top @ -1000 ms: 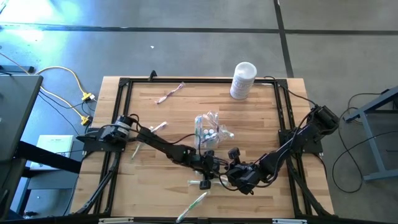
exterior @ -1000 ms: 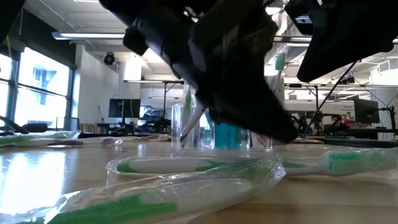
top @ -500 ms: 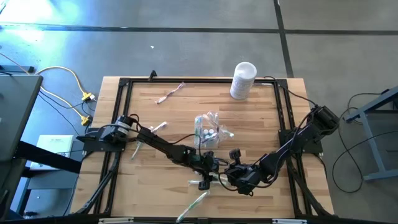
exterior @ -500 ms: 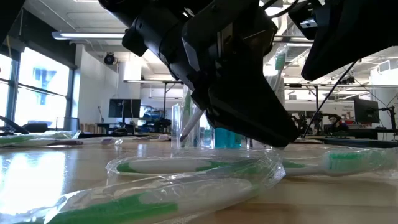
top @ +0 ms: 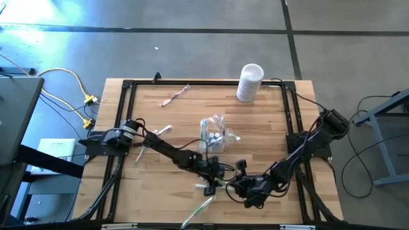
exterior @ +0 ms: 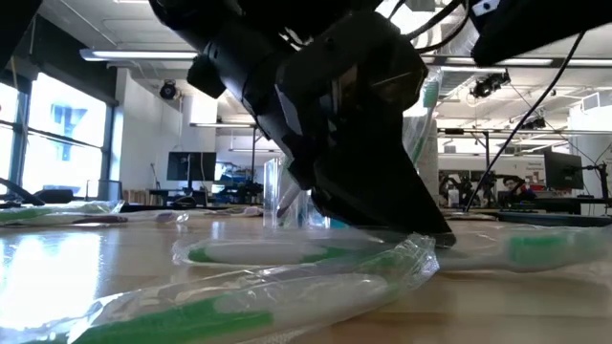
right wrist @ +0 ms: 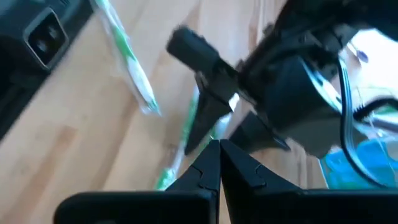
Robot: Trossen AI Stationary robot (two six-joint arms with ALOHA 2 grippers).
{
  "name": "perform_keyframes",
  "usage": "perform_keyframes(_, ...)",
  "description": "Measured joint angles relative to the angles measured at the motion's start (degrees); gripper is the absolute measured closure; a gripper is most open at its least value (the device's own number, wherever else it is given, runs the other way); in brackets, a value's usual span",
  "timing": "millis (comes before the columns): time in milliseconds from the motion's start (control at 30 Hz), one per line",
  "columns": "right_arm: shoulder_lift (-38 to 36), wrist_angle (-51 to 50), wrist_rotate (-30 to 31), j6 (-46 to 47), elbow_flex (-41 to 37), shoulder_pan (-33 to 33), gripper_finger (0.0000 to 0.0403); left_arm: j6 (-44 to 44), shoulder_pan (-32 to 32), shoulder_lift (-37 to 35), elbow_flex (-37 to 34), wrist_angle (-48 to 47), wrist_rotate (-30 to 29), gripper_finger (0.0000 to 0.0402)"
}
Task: Pick & Place toothbrushing station
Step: Put the green toothbrush into the transparent organizer
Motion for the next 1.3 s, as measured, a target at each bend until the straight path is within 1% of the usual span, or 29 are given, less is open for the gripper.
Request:
perform_keyframes(100, 0.0, 2.3, 0.0, -0.2, 0.0, 0.7, 0.0401, 0.5, -0.1, 1.2, 0.1, -1.5, -2.6, 0.0238)
perform_keyframes(233, 0.0, 4.1, 0.1, -0.7, 0.0, 1.6, 0.0401, 0.4, 0.0, 1.8, 0.0, -2.5, -2.5, 0.024)
perform_keyframes(300, 0.0, 4.5, 1.3, -0.9, 0.0, 2.1, 0.0401, 0.5, 0.0, 1.8, 0.0, -2.8, -2.8, 0.025)
perform_keyframes(400, 0.0, 5.4, 2.8, -1.9, 0.0, 2.6, 0.0401, 0.6, 0.0, 1.9, 0.0, -2.9, -3.0, 0.0284)
perform_keyframes(533, 0.0, 5.8, 2.8, -2.3, 0.0, 2.9, 0.0401, 1.3, 0.1, 2.0, -0.2, -2.6, -3.5, 0.036)
perform_keyframes(600, 0.1, 5.8, 2.5, -2.1, 0.0, 2.9, 0.0401, 1.1, 0.1, 1.9, -0.2, -1.8, -3.3, 0.0386)
perform_keyframes(733, 0.6, 5.9, 2.6, -1.7, 0.0, 3.3, 0.0401, 0.2, 0.1, 1.4, 0.4, -2.0, -3.2, 0.0389)
perform_keyframes(833, 0.9, 4.6, 4.5, -0.5, 0.0, 4.3, 0.0401, -0.3, -0.4, 0.1, 1.2, -3.3, -3.3, 0.0398)
perform_keyframes(867, 0.8, 4.0, 6.1, 0.9, 0.0, 4.7, 0.0401, -0.3, -0.8, -0.7, 1.4, -4.5, -4.2, 0.0398)
perform_keyframes(933, 0.6, 1.2, 11.2, 3.5, 0.0, 5.7, 0.0401, -1.0, -1.5, -2.3, 2.2, -8.5, -6.8, 0.04)
perform_keyframes(1000, 0.0, -2.2, 18.9, 4.2, 0.0, 7.4, 0.0401, -2.0, -2.1, -3.7, 3.6, -13.2, -10.3, 0.0401)
perform_keyframes(1133, -2.5, -7.3, 35.4, 5.6, 0.0, 12.2, 0.0401, -4.4, -3.8, -7.2, 8.5, -23.0, -20.2, 0.0401)
perform_keyframes(1167, -3.3, -8.3, 38.8, 6.2, 0.0, 13.3, 0.0401, -4.7, -4.3, -8.2, 9.8, -26.2, -22.6, 0.0401)
perform_keyframes(1233, -5.1, -10.5, 44.4, 7.1, 0.0, 15.6, 0.0401, -5.2, -5.1, -9.2, 12.5, -30.0, -25.9, 0.0401)
perform_keyframes(1300, -6.6, -12.2, 47.8, 7.3, 0.0, 17.7, 0.0401, -5.8, -6.1, -10.5, 14.5, -34.5, -28.2, 0.0401)
